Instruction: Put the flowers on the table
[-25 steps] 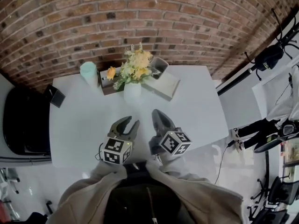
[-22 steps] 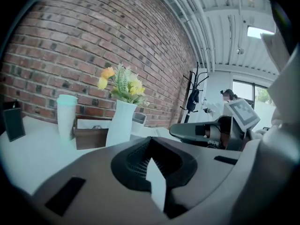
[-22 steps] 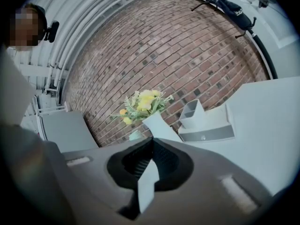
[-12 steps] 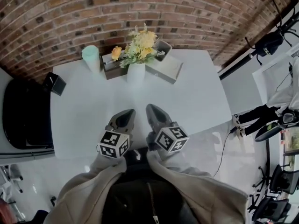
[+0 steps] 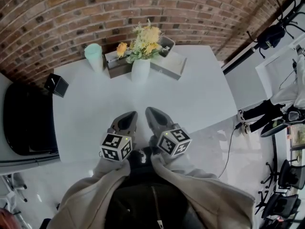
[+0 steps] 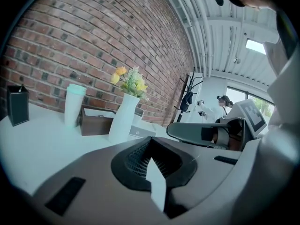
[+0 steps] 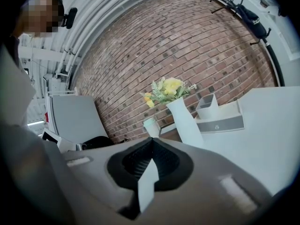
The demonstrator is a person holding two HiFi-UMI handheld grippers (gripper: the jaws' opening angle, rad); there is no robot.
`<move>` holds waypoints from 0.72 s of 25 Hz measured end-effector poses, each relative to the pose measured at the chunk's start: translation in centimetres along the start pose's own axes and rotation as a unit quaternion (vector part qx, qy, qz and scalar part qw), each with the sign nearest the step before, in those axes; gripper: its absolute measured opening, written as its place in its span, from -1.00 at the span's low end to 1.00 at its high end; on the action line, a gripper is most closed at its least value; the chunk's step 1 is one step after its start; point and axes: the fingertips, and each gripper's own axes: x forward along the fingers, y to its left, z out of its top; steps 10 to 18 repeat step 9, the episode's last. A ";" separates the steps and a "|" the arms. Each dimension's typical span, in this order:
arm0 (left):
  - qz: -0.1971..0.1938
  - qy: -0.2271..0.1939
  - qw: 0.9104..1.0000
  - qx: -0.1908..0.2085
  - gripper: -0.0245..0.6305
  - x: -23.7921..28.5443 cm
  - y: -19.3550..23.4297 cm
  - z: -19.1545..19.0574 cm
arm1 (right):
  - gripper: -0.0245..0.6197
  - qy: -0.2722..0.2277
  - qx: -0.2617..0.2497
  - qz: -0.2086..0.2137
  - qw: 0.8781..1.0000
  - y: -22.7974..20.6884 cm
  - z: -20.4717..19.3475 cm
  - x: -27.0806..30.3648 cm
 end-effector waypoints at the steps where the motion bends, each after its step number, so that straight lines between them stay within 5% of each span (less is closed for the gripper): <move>1: -0.001 0.000 1.000 -0.001 -0.92 -0.1 0.0 -0.1 | -0.93 0.002 -0.003 0.001 1.000 0.2 -0.1 0.0; 18: -0.005 -0.001 1.000 -0.005 -0.92 -0.2 0.2 -0.1 | -0.93 0.009 -0.013 0.005 1.000 0.5 -0.2 -0.3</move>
